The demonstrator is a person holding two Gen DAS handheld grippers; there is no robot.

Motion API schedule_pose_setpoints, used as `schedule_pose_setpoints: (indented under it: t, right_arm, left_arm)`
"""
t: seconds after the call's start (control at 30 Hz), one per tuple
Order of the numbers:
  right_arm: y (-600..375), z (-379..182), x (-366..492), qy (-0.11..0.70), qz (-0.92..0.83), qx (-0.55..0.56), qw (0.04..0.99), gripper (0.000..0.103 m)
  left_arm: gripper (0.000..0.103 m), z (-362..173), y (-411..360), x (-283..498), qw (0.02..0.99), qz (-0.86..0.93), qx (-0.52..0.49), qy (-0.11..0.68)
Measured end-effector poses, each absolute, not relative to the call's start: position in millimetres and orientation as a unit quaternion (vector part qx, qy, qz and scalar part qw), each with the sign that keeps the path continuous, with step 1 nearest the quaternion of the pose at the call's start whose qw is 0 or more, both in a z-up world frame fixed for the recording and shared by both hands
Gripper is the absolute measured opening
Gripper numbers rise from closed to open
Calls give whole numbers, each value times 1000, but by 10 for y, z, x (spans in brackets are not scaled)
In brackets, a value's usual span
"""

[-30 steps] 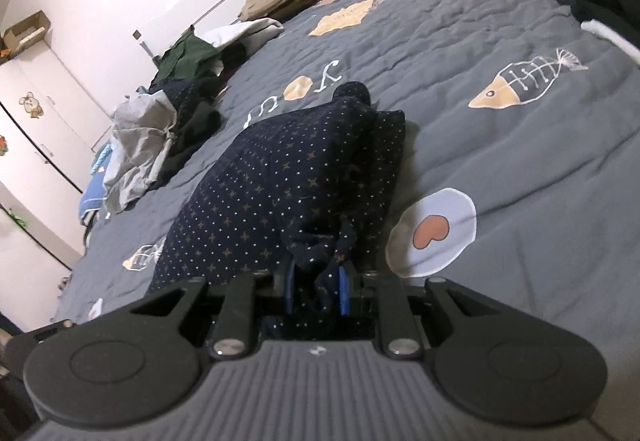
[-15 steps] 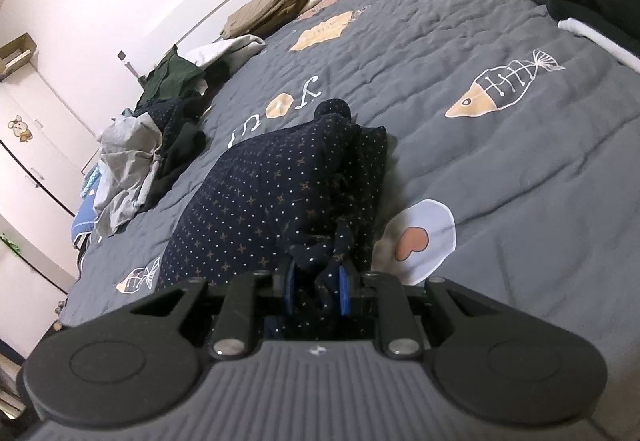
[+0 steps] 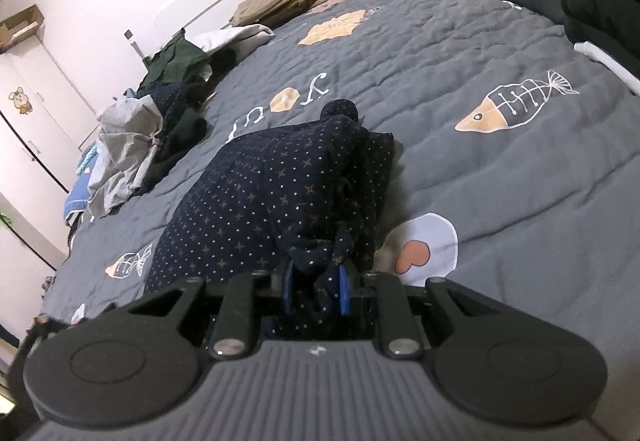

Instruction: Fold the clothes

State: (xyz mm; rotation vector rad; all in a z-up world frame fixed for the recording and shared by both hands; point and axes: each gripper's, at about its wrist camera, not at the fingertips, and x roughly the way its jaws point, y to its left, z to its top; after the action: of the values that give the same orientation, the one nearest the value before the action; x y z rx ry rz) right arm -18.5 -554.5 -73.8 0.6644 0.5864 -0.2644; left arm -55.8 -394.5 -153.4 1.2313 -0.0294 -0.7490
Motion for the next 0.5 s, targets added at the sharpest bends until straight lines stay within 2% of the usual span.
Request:
schedule_pose_setpoints:
  t: [0.3,0.5]
  right_arm:
    - [-5492,-574,-436,299,-121,305,896,31]
    - [-5503,-450,-707,266,-114,341,894,42]
  left_arm:
    - [68,-1518,-3978,-515,752,-334,567,-29]
    - [68,-1511,-4034,-473,754,-337,563,-16]
